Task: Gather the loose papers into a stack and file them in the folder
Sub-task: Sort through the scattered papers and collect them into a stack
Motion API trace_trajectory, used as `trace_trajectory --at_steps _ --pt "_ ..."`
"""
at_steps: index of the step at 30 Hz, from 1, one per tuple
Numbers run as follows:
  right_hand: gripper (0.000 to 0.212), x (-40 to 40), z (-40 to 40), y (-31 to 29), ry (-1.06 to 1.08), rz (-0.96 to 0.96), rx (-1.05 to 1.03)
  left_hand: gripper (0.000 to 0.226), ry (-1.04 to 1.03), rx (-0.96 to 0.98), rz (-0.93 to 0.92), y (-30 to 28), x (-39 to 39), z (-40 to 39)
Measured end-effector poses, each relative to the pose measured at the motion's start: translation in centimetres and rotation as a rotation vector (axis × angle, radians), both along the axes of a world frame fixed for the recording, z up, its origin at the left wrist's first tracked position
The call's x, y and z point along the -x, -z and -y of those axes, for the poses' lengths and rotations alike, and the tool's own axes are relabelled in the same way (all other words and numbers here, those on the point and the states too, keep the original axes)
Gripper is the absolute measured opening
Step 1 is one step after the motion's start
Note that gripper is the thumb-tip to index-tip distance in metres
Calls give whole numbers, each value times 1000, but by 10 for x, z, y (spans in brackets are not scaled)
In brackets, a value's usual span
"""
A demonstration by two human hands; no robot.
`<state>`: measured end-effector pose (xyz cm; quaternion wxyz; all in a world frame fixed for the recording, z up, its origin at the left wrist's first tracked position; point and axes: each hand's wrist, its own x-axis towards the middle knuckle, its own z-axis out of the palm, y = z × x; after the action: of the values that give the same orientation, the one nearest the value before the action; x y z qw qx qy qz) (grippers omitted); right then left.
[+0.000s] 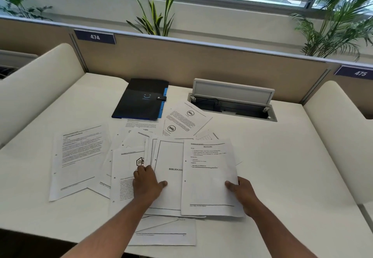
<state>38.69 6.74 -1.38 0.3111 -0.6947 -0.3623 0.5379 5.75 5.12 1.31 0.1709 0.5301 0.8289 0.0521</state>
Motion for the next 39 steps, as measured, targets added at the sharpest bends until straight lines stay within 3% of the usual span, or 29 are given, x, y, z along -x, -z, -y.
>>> trace_trajectory --at_steps 5,11,15,19,25,29,34,39 --pt "11 1 0 -1 4 -2 -10 70 -78 52 79 -4 5 -6" --pt "11 -3 5 -1 84 -24 -50 42 -190 3 225 2 15 -5" --pt "20 -10 6 1 157 -16 -112 39 -310 -118 405 -5 29 -8" --pt "23 -14 2 2 199 -14 -141 16 -389 -287 615 -15 53 -9" --pt "14 3 -3 -12 55 -14 -125 12 -475 -335 705 -19 75 -2" --pt "10 34 -4 -21 -44 55 -112 21 -396 -216 728 -13 59 4" --pt "29 71 -2 -30 -132 258 -74 45 -328 -56 530 -9 31 7" --pt "44 86 -3 -39 -203 167 -37 65 -298 -70 494 -10 24 3"
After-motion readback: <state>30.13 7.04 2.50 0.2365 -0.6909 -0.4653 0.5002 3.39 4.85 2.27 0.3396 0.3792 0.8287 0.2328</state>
